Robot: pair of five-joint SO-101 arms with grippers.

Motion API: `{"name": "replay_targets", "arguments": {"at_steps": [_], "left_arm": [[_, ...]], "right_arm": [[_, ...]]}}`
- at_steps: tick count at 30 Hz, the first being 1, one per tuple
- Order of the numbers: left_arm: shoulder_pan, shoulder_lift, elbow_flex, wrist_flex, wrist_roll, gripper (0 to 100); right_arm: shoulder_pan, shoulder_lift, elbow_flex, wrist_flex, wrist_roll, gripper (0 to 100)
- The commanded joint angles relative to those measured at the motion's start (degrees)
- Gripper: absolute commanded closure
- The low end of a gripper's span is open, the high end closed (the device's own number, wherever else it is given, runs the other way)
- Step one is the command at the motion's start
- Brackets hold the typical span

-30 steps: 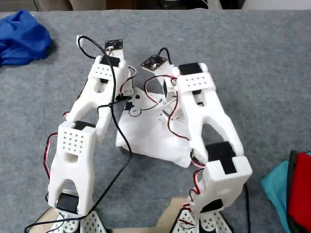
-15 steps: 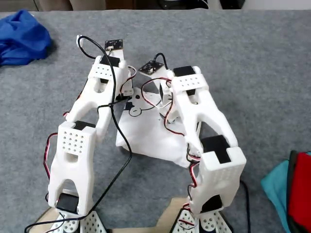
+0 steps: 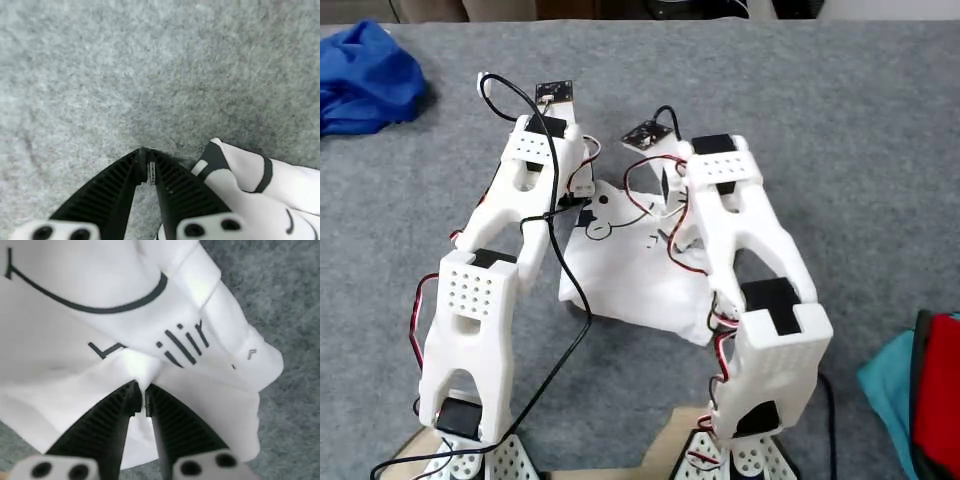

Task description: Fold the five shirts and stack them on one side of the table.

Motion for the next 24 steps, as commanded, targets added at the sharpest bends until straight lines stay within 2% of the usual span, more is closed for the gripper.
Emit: {"name": "replay_targets", "arguments": {"at_steps": [1, 10, 24], "left_arm": [[-2.29, -0.48, -2.37, -1.05, -0.18, 97], [-2.29, -0.48, -2.37, -1.05, -0.18, 97], [-2.29, -0.48, -2.37, -1.05, -0.18, 97]], "right_arm": [[0.84, -6.99, -3.03, 2.29, 0.09, 99.3], [0.57, -16.92, -0.92, 8.79, 2.29, 99.3], [0.57, -29.67, 17.19, 4.92, 4.13, 99.3]]}}
